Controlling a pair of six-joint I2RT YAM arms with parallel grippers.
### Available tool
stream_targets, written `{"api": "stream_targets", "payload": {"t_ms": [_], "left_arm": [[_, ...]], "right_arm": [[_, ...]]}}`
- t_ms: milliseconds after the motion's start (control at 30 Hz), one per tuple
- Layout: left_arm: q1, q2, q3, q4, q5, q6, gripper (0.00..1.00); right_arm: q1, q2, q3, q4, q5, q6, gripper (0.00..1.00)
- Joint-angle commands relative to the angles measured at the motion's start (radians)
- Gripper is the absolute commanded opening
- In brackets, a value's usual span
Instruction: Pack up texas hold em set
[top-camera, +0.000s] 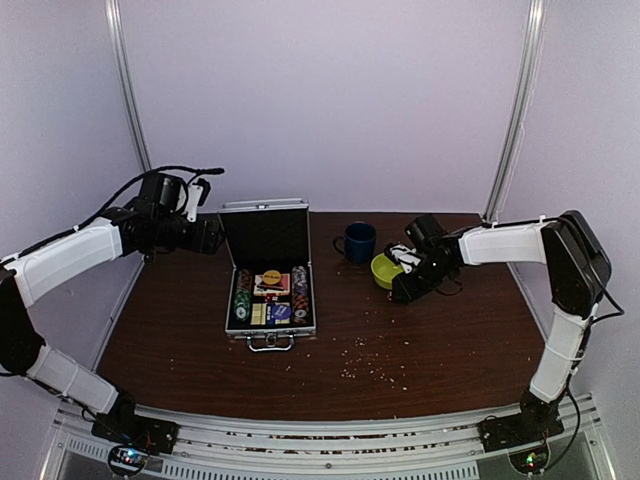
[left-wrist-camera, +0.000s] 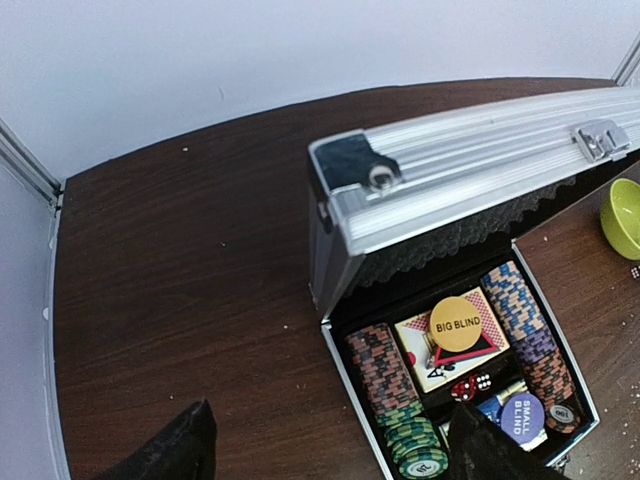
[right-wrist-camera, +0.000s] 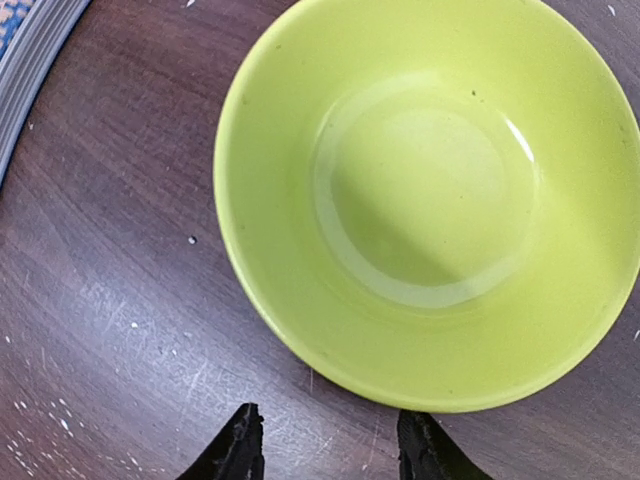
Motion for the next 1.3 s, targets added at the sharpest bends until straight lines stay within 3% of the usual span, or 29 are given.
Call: {"api": "stream_targets", "payload": {"t_ms": [0,333,700,1000,1133,1267], "left_arm": [[0.009,-0.003,-0.018,0.044,-0.021,0.020,0.81],[0.009,0.020,-0.017,0.043,-0.018,0.027,0.81],[0.013,0.042,-0.017,0.041,-0.001,0.033,0.82],[0.017,0.048,-0.017,0.042,0.014,0.033,0.81],[0.020,0.048,-0.017,0.042,0.019,0.036,0.82],[0.023,0.048,-0.020,0.041,0.024,0.036,0.82]], "right_arm": [[0.004,-0.002,0.006,0.059,0.004,0.142,0.47],[0.050,0.089,0.054,0.057,0.123,0.252,0.46],[0.088,0.151,0.094,0.053,0.278,0.343,0.35],[0.120,0.090,0.011,0.083,0.109,0.293,0.14],[0.208,0.001,-0.056,0.092,0.033,0.243,0.11],[0.307,-0.014,0.036,0.064,-0.019,0.188,0.07]]}}
